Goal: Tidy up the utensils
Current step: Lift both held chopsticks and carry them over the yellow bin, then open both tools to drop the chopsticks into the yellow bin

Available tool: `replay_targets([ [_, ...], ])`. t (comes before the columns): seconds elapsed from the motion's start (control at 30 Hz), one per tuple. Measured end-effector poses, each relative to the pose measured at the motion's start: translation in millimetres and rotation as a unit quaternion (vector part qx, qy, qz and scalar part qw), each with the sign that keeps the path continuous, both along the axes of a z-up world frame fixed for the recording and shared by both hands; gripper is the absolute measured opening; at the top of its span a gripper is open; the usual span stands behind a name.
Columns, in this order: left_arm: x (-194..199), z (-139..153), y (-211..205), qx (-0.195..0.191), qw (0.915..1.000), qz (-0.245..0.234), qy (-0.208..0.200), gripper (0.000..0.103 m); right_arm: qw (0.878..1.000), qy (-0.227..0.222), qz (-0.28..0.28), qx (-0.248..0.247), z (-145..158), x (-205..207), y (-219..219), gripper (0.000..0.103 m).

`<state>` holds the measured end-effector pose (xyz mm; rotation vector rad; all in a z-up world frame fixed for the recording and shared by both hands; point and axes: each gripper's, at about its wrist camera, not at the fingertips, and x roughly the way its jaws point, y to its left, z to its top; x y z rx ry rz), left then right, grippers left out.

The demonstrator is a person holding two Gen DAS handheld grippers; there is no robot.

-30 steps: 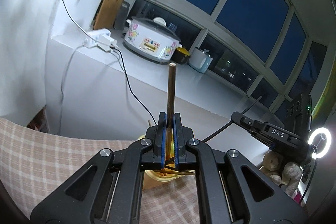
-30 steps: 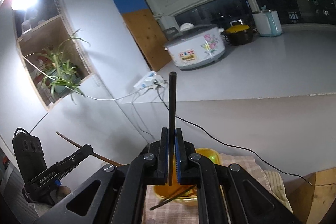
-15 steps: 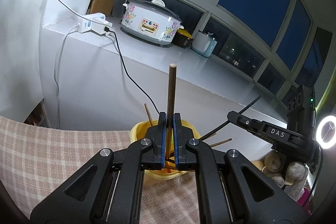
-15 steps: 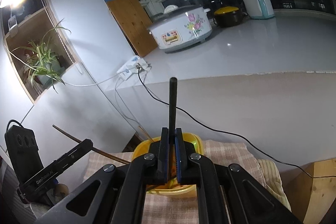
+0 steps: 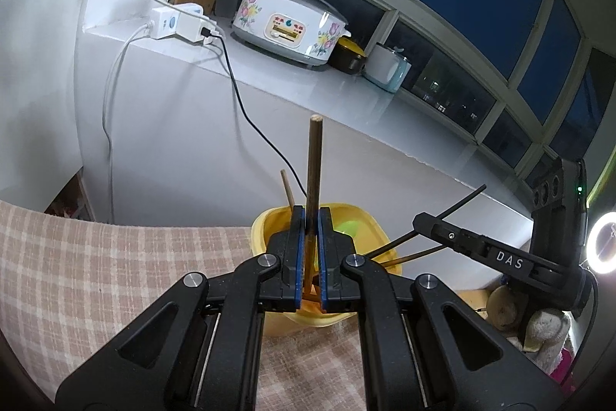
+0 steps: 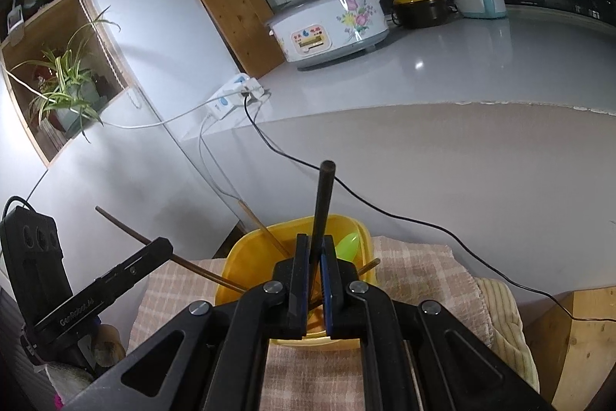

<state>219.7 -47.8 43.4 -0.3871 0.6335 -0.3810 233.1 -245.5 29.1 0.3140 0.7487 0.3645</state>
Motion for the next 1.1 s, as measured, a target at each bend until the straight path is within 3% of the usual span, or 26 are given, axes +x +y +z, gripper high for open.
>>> replay_targets([
  [0.73,9.8,-20.7,-16.3,0.003,0.9996,-0.007,0.025,0.003,0.999,0.008,0.014,-0.029,-7.5,-0.4,20.1,0.003],
  [0.93,6.2,-19.0,-16.6,0.011,0.9997,-0.007,0.021,0.003,0.999,0.001,0.01,-0.04,-6.0,-4.6,20.6,0.008],
  [0.97,5.2,-19.0,-16.4,0.013,0.9996,-0.008,0.022,0.004,0.999,0.0,0.009,-0.041,-5.5,-5.4,20.2,0.01],
  [1.03,2.7,-18.8,-15.9,0.015,0.9996,-0.006,0.022,0.015,0.999,-0.004,0.007,-0.045,-4.2,-7.6,20.1,0.031],
  [1.07,1.1,-18.2,-15.2,0.016,0.9997,-0.003,0.021,0.025,0.999,-0.01,0.003,-0.05,-3.0,-10.0,20.1,0.04],
  [1.1,-1.2,-17.5,-14.1,0.018,0.9997,0.001,0.019,0.033,0.998,-0.013,0.001,-0.054,-2.1,-11.6,20.2,0.042],
])
